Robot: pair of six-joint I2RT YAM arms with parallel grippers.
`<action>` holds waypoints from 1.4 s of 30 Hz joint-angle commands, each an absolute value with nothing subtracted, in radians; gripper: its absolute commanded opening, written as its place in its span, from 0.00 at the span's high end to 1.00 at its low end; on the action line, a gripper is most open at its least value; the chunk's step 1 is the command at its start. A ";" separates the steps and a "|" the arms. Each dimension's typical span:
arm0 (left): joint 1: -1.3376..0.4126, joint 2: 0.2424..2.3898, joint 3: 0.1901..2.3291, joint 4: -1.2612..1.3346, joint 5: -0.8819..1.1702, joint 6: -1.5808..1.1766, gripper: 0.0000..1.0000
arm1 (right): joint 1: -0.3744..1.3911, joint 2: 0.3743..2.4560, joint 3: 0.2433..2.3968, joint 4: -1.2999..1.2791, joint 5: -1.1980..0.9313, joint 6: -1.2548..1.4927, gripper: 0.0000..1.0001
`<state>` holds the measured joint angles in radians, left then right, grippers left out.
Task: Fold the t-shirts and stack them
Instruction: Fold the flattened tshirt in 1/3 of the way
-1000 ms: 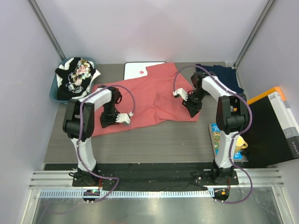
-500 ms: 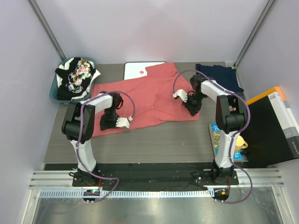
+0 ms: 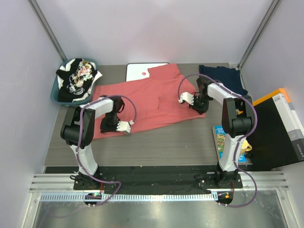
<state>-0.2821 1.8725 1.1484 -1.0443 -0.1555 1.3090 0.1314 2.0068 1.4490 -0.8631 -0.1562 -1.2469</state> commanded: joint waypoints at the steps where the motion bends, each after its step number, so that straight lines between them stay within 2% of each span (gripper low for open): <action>1: -0.270 1.855 1.114 -1.035 -0.089 1.358 0.93 | 0.115 1.960 1.436 -0.874 -0.049 -1.356 0.77; 5: -0.272 1.798 1.140 -1.094 -0.058 1.368 0.80 | 0.117 1.950 1.529 -0.992 -0.106 -1.356 0.70; 8: -0.275 1.758 1.161 -1.120 -0.046 1.376 0.58 | 0.117 1.962 1.639 -1.031 -0.149 -1.316 0.64; 11: -0.278 1.743 1.192 -1.129 -0.035 1.371 0.51 | 0.117 2.009 1.780 -1.045 -0.216 -1.205 0.58; 16: -0.288 1.758 1.207 -1.120 -0.035 1.348 0.51 | 0.115 2.236 2.061 -1.068 -0.322 -0.959 0.49; 20: -0.304 1.763 1.209 -1.104 -0.038 1.333 0.51 | 0.115 2.407 2.290 -1.104 -0.412 -0.836 0.47; 23: -0.302 1.763 1.216 -1.104 -0.037 1.322 0.51 | 0.117 2.482 2.365 -1.108 -0.457 -0.773 0.46; 42: -0.304 1.775 1.238 -1.117 -0.049 1.307 0.52 | 0.103 2.517 2.362 -1.006 -0.523 -0.658 0.47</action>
